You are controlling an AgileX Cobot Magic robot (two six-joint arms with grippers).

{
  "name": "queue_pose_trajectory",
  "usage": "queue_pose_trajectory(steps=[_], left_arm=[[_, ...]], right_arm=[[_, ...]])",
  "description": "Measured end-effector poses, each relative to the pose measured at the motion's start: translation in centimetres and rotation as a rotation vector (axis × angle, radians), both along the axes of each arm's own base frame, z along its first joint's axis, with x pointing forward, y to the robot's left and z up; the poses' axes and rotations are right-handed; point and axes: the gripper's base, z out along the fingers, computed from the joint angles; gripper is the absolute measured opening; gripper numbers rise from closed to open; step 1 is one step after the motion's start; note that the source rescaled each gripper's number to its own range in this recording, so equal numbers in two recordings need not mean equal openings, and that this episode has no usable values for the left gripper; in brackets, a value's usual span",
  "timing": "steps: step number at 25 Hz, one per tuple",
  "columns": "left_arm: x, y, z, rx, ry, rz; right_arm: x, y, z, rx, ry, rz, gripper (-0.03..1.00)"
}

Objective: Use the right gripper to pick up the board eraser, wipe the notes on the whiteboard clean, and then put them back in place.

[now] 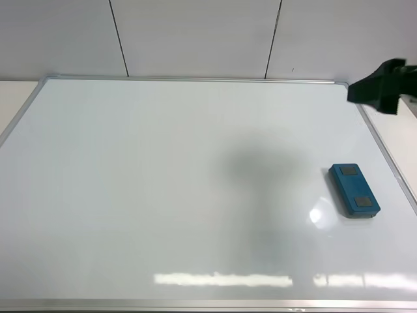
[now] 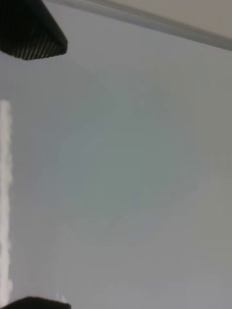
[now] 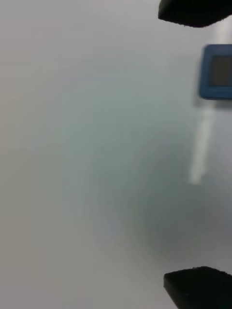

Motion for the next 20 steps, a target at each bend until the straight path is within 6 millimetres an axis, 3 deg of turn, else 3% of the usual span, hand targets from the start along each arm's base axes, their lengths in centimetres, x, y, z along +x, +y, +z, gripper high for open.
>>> queue_pose_trajectory(steps=[1,6,10,13,20], left_arm=[[0.0,0.0,0.0,0.000,0.000,0.000],[0.0,0.0,0.0,0.000,0.000,0.000],[0.0,0.0,0.0,0.000,0.000,0.000],[0.0,0.0,0.0,0.000,0.000,0.000],[0.0,0.0,0.0,0.000,0.000,0.000]], right_arm=[[0.0,0.0,0.0,0.000,0.000,0.000,1.00],[-5.2,-0.3,3.5,0.038,-0.215,0.012,1.00],[-9.2,-0.3,4.5,0.049,-0.309,0.047,1.00],[-12.4,-0.3,4.3,0.039,-0.329,0.090,1.00],[-15.7,-1.6,2.7,-0.013,-0.235,-0.010,1.00]])
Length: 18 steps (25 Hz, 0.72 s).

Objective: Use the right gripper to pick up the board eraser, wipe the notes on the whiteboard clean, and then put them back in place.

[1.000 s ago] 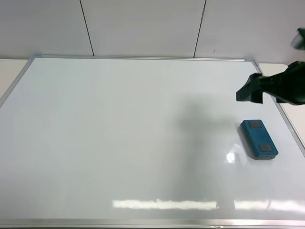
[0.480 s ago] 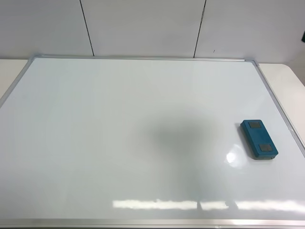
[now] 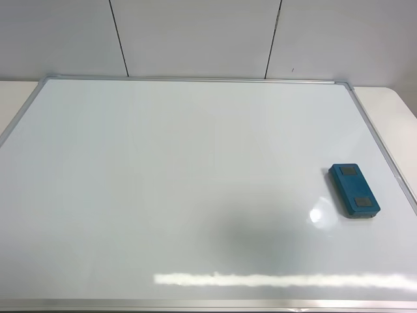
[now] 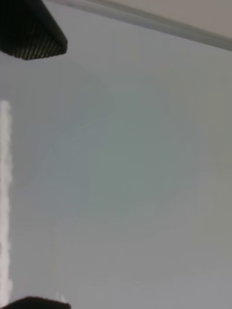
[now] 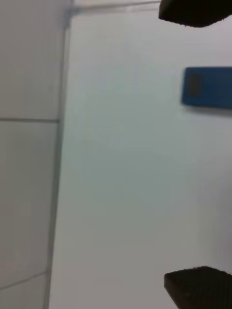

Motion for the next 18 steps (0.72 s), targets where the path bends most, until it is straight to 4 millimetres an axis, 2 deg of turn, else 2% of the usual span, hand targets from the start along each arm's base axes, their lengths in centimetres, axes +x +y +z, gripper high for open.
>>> queue_pose_trajectory(steps=[6,14,18], left_arm=[[0.0,0.0,0.0,0.000,0.000,0.000],[0.0,0.0,0.0,0.000,0.000,0.000],[0.0,0.0,0.0,0.000,0.000,0.000]], right_arm=[[-1.9,-1.0,-1.0,-0.060,0.016,-0.074,1.00],[-2.3,-1.6,-1.5,-0.106,0.035,-0.122,1.00],[-1.3,-1.5,-4.1,-0.089,0.121,-0.131,1.00]])
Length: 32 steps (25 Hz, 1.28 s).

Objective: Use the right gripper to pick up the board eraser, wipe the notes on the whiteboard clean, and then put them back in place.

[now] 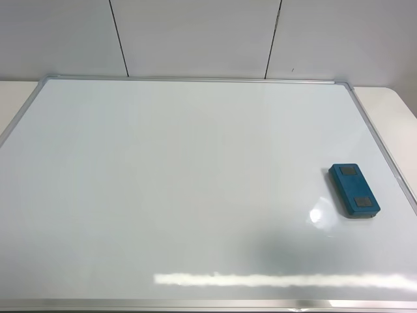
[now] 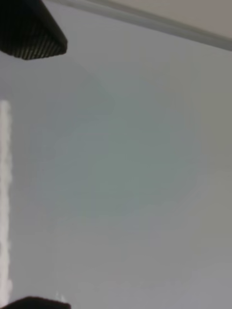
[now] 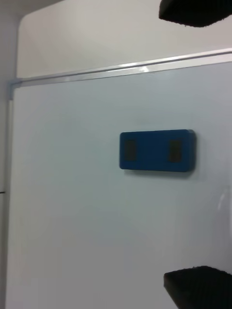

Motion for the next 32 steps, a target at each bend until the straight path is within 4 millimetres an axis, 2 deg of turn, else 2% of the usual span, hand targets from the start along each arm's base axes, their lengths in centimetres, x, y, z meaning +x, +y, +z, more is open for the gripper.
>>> queue_pose_trajectory(steps=[2,9,32], left_arm=[[0.00,0.00,0.00,0.000,0.000,0.000],[0.00,0.00,0.00,0.000,0.000,0.000],[0.00,0.00,0.00,0.000,0.000,0.000]], right_arm=[[0.02,0.00,-0.70,0.011,0.013,-0.010,1.00],[-0.37,-0.03,-0.93,0.009,-0.014,-0.074,1.00],[-0.36,-0.04,-0.95,0.009,-0.014,-0.063,1.00]])
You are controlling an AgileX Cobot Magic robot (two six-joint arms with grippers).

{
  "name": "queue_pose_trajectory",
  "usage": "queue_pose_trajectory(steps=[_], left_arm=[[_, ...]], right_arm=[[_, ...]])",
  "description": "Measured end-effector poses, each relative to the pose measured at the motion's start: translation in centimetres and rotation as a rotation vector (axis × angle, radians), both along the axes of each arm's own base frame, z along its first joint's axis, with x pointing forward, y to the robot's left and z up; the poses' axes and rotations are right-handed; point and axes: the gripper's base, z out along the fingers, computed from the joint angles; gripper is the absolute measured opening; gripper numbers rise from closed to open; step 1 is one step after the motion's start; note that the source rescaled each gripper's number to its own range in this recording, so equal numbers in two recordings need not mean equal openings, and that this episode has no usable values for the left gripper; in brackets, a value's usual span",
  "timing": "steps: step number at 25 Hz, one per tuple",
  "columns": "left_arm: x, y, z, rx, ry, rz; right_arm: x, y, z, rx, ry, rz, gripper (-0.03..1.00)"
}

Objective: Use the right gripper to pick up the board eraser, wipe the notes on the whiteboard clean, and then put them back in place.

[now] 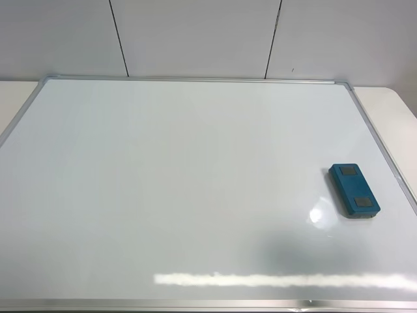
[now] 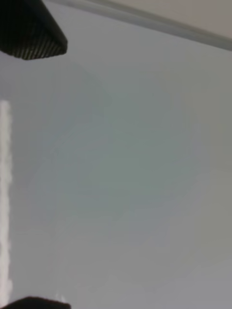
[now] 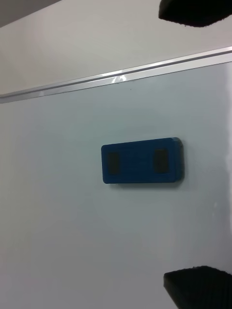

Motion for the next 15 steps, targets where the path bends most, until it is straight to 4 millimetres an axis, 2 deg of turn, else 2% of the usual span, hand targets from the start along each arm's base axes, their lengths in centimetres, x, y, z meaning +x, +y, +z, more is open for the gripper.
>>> queue_pose_trajectory(steps=[15], left_arm=[[0.00,0.00,0.00,0.000,0.000,0.000]], right_arm=[[0.00,0.00,0.00,0.000,0.000,0.005,1.00]])
